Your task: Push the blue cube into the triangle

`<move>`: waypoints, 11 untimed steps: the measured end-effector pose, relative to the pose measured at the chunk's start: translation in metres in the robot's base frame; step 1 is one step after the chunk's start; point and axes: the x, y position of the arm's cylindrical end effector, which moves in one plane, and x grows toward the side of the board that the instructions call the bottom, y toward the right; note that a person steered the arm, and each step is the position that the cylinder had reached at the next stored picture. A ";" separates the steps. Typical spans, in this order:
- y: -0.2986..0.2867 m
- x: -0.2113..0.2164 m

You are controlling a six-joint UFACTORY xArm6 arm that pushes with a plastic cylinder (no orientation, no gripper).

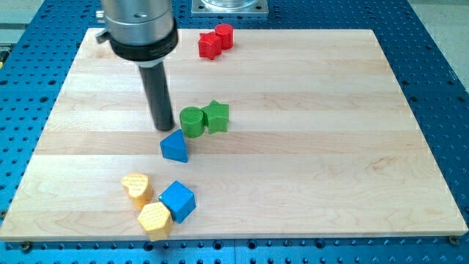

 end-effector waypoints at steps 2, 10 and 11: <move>-0.034 0.040; 0.188 0.138; 0.185 0.099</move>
